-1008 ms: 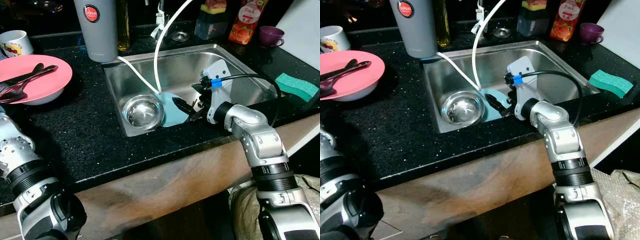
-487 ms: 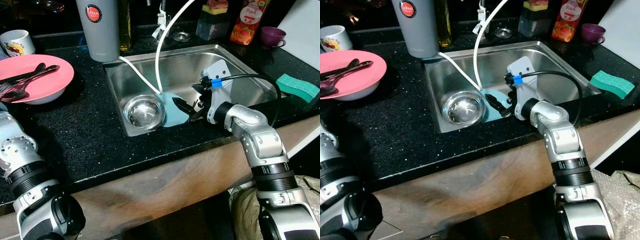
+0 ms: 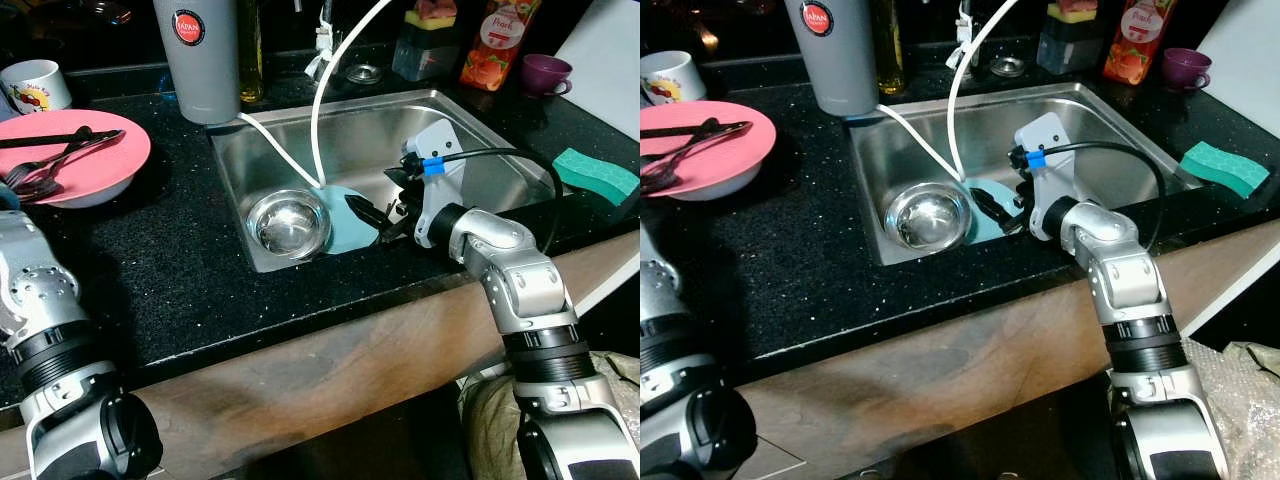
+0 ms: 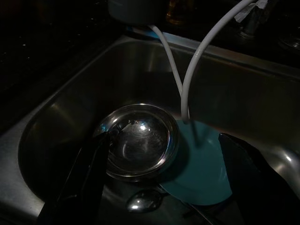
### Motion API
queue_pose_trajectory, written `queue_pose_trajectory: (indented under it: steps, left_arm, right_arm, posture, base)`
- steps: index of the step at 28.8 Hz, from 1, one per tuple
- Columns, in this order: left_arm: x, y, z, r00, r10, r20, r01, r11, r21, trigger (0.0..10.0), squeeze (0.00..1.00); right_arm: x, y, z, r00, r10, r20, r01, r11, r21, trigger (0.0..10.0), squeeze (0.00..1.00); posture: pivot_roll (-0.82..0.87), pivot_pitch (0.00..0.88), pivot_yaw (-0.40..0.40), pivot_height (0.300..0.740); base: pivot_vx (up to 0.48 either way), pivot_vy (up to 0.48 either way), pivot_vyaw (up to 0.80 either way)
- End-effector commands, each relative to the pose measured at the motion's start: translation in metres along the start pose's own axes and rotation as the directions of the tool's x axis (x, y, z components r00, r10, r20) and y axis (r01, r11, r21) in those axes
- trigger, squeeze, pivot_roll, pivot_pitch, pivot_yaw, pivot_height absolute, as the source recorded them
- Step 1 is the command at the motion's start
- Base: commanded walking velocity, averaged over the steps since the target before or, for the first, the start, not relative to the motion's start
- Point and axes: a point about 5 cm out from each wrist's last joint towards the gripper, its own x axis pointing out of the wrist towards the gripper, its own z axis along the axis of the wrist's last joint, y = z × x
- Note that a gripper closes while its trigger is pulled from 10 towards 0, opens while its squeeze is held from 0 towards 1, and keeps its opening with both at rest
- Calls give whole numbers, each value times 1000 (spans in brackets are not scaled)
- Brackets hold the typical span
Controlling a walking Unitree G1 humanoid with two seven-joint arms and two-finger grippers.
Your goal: Kitchen organization
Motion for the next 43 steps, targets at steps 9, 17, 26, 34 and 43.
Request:
queue_pose_trajectory:
  steps: [9, 17, 26, 34, 43]
  left_arm:
    - [2, -51, 13, 963, -253, 91, 242, 964, 114, 0, 0]
    - [2, -74, 26, 918, -363, 163, 313, 912, 264, 0, 0]
    - [-34, -131, -7, 704, -708, -60, 704, 684, 193, 0, 0]
    - [-80, -152, -34, 425, -865, -268, 899, 439, 9, 0, 0]
    - [-100, -132, -67, 309, -801, -513, 940, 341, 34, 0, 0]
  right_arm:
    - [-1, -3, 1, 1000, -11, 3, 11, 1000, -12, 10000, 0]
    - [-1, -3, 2, 1000, -12, 4, 12, 1000, -11, 10000, 0]
    - [-1, -4, 2, 1000, -17, 8, 17, 1000, -10, 10000, 0]
    - [-3, -4, 0, 1000, -23, 5, 23, 1000, -4, 10000, 0]
    - [-2, -2, -1, 1000, -19, 5, 19, 1000, 2, 10000, 0]
  posture:
    - [27, 81, -40, 740]
    - [29, 82, -41, 740]
    - [28, 79, -34, 740]
    - [29, 82, -27, 740]
    - [33, 81, -25, 740]
  base:
    - [0, 0, 0]
    - [0, 0, 0]
    - [0, 0, 0]
    - [0, 0, 0]
    - [0, 0, 0]
